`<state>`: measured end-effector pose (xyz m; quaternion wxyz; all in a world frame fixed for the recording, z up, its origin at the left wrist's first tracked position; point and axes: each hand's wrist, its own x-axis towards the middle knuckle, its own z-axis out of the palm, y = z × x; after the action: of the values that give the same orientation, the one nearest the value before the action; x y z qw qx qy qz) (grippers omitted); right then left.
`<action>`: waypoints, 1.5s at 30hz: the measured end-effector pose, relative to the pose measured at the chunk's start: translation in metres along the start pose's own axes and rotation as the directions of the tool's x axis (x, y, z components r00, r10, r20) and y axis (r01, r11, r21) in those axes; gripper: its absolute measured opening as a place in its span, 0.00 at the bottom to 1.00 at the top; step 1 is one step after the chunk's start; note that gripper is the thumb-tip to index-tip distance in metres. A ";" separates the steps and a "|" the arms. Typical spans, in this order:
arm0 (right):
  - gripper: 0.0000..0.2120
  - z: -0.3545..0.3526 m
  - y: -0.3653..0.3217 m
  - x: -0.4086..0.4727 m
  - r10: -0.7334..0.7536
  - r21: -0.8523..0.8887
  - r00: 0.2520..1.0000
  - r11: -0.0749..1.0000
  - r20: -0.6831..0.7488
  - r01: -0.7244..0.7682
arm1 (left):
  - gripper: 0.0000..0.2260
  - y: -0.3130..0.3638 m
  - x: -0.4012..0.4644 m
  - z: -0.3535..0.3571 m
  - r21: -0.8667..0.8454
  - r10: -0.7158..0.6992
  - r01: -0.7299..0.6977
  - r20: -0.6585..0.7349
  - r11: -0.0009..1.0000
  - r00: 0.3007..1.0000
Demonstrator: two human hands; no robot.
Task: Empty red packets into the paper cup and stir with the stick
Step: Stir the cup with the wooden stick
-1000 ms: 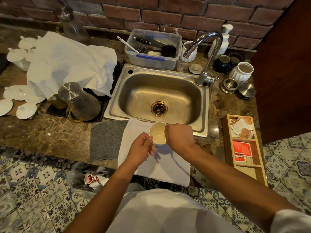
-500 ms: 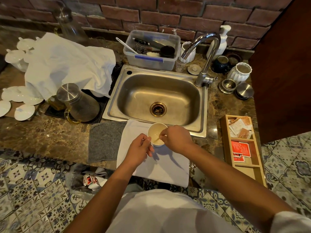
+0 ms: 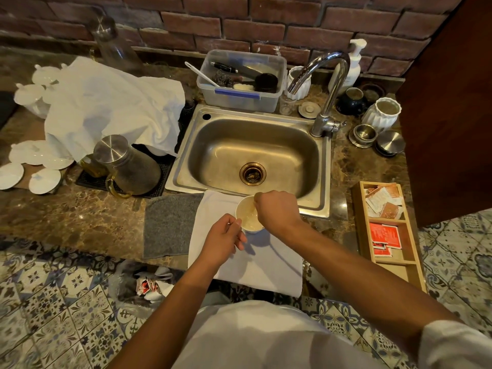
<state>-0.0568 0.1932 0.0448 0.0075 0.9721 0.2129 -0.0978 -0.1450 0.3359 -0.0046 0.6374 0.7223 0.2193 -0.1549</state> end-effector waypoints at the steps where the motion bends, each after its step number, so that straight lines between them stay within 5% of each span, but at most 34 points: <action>1: 0.10 0.002 0.000 0.001 -0.008 0.016 1.000 1.000 -0.007 0.008 | 0.11 0.000 0.000 0.000 -0.002 0.002 -0.002 0.001 1.000 1.000; 9: 0.14 0.015 0.002 -0.006 -0.003 0.200 0.999 0.980 0.040 -0.005 | 0.11 0.003 0.002 0.001 -0.005 0.019 -0.019 0.010 1.000 1.000; 18: 0.10 0.001 0.018 -0.007 -0.086 -0.013 0.990 0.996 0.114 0.088 | 0.11 0.004 0.001 0.001 -0.002 -0.002 0.002 0.012 1.000 1.000; 24: 0.08 -0.009 0.014 0.000 -0.101 -0.104 0.994 0.989 0.043 0.105 | 0.13 0.004 0.001 0.001 -0.004 -0.005 0.005 0.013 1.000 1.000; 31: 0.09 -0.002 0.011 0.001 -0.149 -0.112 0.988 0.982 0.052 0.154 | 0.12 0.004 0.000 0.001 -0.013 0.002 -0.002 0.008 1.000 1.000; 38: 0.14 0.009 0.010 0.001 -0.159 0.164 0.975 0.977 0.154 0.134 | 0.11 0.006 -0.002 0.001 -0.013 0.005 -0.005 0.013 1.000 1.000; 45: 0.13 0.004 0.020 0.002 -0.173 0.008 0.982 0.985 0.079 0.173 | 0.11 0.007 -0.002 0.000 -0.024 -0.004 0.005 0.025 1.000 1.000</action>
<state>-0.0474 0.1755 0.0401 0.0068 0.9453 0.2962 -0.1366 -0.1431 0.3348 0.0026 0.6484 0.7120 0.2148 -0.1626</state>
